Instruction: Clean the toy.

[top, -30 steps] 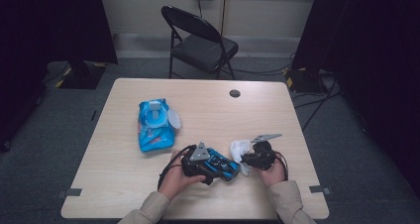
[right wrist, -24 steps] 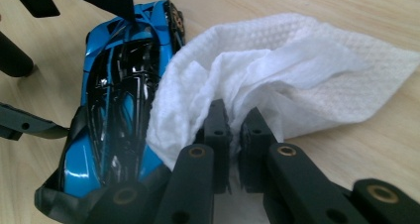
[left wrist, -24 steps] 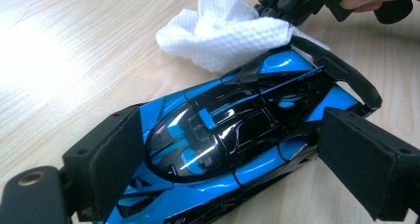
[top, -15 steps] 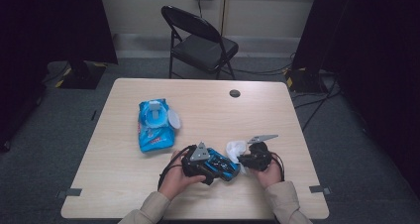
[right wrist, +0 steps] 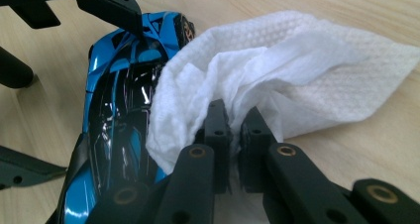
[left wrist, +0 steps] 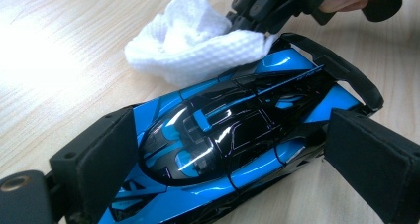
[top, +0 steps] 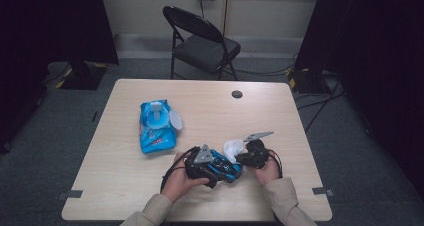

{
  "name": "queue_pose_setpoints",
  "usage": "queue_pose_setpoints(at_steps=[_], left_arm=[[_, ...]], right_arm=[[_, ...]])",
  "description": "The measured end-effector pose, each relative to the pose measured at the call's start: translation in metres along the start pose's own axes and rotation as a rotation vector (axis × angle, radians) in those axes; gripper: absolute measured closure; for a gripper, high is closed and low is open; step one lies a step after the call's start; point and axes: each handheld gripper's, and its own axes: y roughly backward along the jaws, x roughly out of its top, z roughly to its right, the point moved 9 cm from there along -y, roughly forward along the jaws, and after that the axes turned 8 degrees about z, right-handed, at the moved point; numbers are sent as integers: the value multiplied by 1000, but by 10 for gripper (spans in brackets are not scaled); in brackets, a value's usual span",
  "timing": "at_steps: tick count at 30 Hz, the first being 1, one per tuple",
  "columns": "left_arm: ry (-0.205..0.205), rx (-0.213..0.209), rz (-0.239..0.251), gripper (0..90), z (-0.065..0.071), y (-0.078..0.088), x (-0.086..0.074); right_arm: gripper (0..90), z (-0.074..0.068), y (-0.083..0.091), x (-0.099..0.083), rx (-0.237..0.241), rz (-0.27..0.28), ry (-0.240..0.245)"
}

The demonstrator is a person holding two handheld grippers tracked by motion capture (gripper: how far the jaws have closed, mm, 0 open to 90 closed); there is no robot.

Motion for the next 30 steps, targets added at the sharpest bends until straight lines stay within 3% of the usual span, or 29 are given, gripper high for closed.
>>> queue_pose_setpoints(at_steps=[16, 30], left_arm=[[9, -3, 8, 62, 0, 0, 0], [12, -6, 8, 63, 0, 0, 0]], right_arm=[[850, -5, -21, 16, 19, -44, 42], [849, -6, -32, 25, 23, -72, 48]])
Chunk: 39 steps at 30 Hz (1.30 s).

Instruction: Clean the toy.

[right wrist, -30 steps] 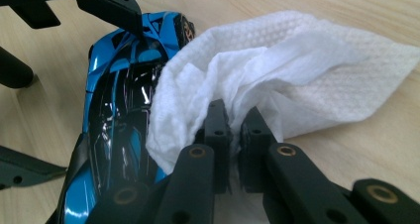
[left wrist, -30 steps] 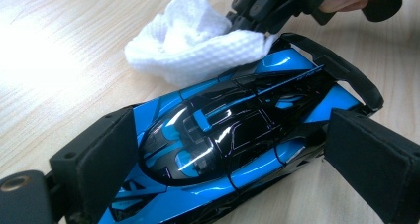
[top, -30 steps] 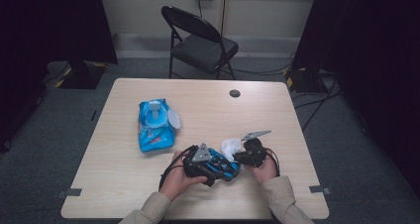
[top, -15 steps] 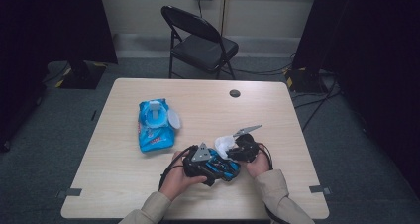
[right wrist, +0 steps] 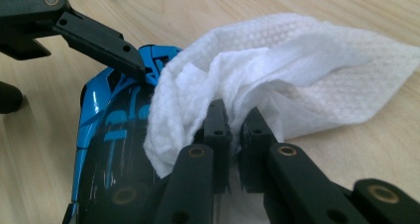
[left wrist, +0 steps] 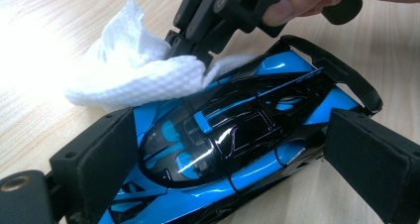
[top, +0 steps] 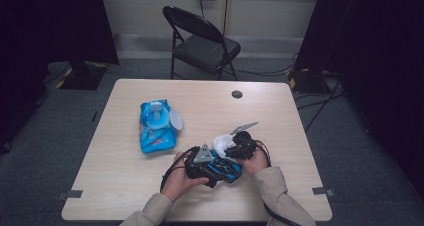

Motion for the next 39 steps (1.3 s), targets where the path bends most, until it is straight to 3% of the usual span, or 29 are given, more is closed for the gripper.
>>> queue_pose_setpoints(at_steps=[25, 35, 39], left_arm=[[8, -1, -1, 70, 0, 0, 0], [12, -5, 9, 93, -2, 2, 0], [3, -9, 15, 92, -2, 2, 0]], right_arm=[[848, -1, -14, 13, -1, -14, 15], [825, 0, -22, 23, 8, -2, 9], [827, -2, -24, 30, 15, 30, 6]])
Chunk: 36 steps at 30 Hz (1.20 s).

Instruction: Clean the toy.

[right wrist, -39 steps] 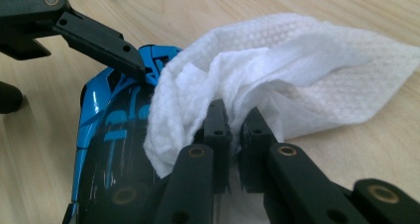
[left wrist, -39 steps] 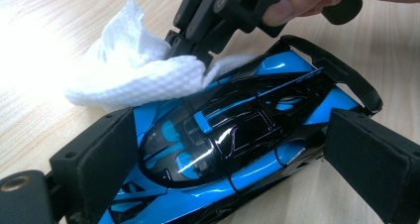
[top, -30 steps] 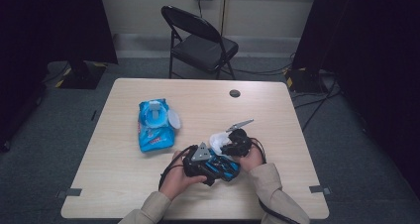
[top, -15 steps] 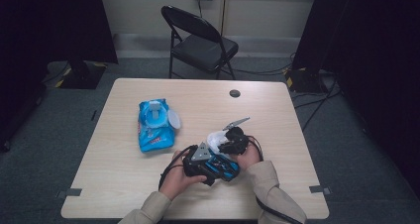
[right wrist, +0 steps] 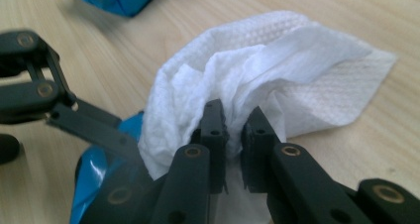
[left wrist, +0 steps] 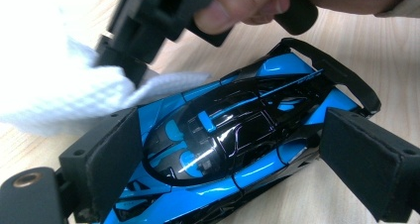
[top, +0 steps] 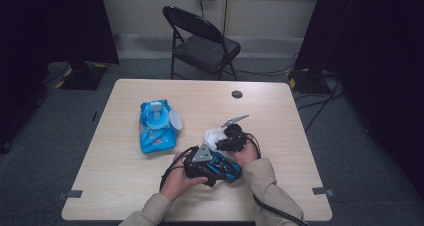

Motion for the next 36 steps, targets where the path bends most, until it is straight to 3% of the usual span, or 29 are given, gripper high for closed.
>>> queue_pose_setpoints(at_steps=[9, 11, 16, 26, 34, 36], left_arm=[[3, 3, 2, 127, -3, 4, 0], [13, 9, -11, 168, -5, 8, 0], [25, 34, -2, 166, -10, 17, 3], [42, 56, 12, 166, -10, 38, 7], [79, 107, 45, 173, -16, 74, 7], [106, 124, 47, 175, -19, 85, 4]], right_arm=[[827, 0, 12, 9, -5, 53, -6], [826, -1, 17, 10, -13, 60, -3], [823, -7, 29, 16, -23, 84, 12], [809, -39, 48, 26, 4, 114, 54], [803, -68, 38, 16, 45, 104, 77], [795, -75, 35, 16, 55, 101, 85]])
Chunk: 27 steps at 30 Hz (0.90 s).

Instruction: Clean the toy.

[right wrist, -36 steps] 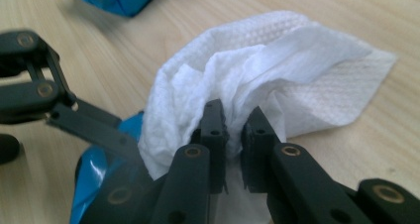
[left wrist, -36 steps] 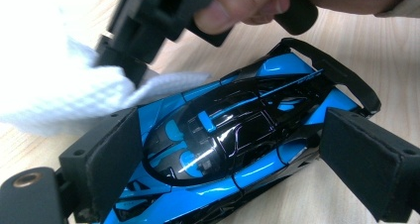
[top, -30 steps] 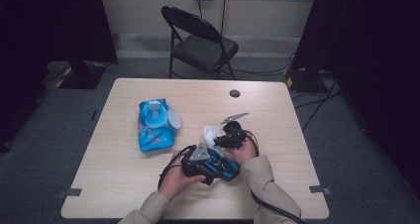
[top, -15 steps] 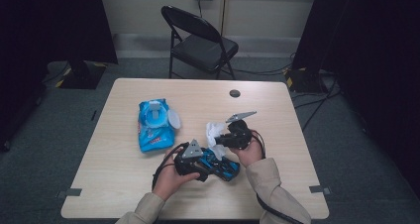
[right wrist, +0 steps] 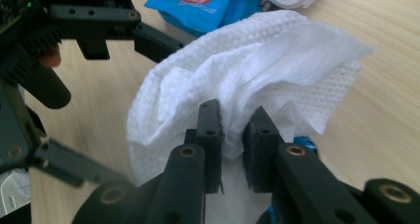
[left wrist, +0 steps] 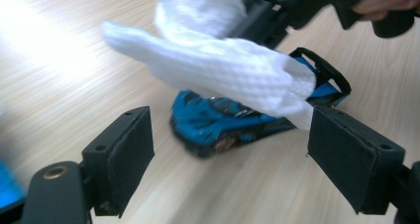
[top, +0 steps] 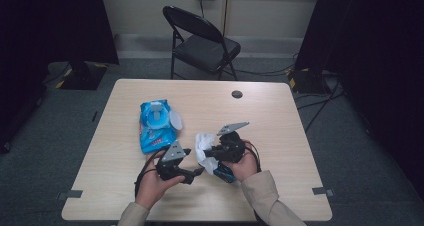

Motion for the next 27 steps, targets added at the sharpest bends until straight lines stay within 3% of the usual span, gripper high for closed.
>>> queue_pose_setpoints(at_steps=[5, 11, 14, 20, 27], left_arm=[[42, 55, 25, 177, -12, 29, -2], [52, 85, 33, 212, -19, 48, -7], [58, 87, 32, 285, -20, 55, -9], [64, 104, 13, 309, -25, 61, -19], [56, 97, -7, 317, -23, 57, -24]], right_arm=[[793, -18, -12, 0, 23, -22, 35], [781, -38, -31, -3, 55, -46, 63], [733, -45, -40, -5, 59, -61, 81], [571, -51, -48, -4, 52, -80, 115], [368, -40, -39, -2, 14, -71, 114]])
